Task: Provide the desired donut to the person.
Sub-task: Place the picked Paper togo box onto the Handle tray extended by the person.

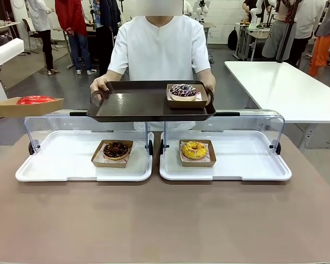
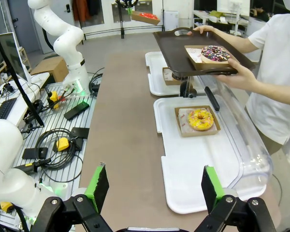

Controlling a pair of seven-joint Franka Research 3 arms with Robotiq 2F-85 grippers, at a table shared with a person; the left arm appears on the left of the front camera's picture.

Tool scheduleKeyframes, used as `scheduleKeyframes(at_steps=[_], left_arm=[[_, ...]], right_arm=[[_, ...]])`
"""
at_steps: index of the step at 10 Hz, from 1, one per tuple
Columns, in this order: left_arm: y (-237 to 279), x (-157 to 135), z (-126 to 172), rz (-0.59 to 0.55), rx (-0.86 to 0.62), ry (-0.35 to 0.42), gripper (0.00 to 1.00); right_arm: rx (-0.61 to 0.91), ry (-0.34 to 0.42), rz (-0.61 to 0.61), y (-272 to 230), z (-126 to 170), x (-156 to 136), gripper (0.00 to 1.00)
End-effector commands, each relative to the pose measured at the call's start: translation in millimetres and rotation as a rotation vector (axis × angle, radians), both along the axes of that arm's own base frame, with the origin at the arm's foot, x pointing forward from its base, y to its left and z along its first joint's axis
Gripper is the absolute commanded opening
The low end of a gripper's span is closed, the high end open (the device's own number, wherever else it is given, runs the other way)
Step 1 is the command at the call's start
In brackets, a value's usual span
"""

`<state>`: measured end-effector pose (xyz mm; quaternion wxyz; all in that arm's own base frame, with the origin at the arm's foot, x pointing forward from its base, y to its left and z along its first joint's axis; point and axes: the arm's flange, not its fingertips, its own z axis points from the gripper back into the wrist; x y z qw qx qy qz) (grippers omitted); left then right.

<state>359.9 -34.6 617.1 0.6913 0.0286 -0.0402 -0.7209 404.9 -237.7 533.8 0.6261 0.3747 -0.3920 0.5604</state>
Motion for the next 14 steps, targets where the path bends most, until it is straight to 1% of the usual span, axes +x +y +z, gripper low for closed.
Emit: scheduleKeyframes(at_steps=[1,2,4,6,7,9,10,11,12,14], left_arm=[[0.0,0.0,0.0,0.0,0.0,0.0,0.01],[-3.0,-12.5,12.1,0.031,0.017,-0.02,0.01],[-8.0,-10.5,52.0,0.029,0.038,-0.021,0.01],[-28.7,-1.0,78.1,0.038,0.038,-0.036,0.01],[-45.6,4.8,90.1,0.029,0.049,-0.037,0.01],[-90.8,21.6,122.9,0.012,0.091,-0.075,0.01],[-109.9,24.6,126.3,0.014,0.102,-0.082,0.01],[-132.8,33.8,127.4,0.01,0.124,-0.083,0.01],[-152.6,50.0,125.2,0.005,0.138,-0.081,0.01],[-181.7,75.6,104.8,0.023,0.123,-0.084,0.01]], right_arm=[[0.003,-0.001,-0.001,-0.9,-0.5,-0.6,1.0],[0.003,-0.001,-0.001,-0.9,-0.5,-0.6,1.0],[0.003,-0.001,-0.001,-0.9,-0.5,-0.6,1.0],[0.003,-0.001,-0.001,-0.9,-0.5,-0.6,1.0],[0.003,-0.001,-0.001,-0.9,-0.5,-0.6,1.0],[0.003,-0.001,-0.001,-0.9,-0.5,-0.6,1.0],[0.003,-0.001,-0.001,-0.9,-0.5,-0.6,1.0],[0.003,-0.001,-0.001,-0.9,-0.5,-0.6,1.0],[0.003,-0.001,-0.001,-0.9,-0.5,-0.6,1.0],[0.003,-0.001,-0.001,-0.9,-0.5,-0.6,1.0]])
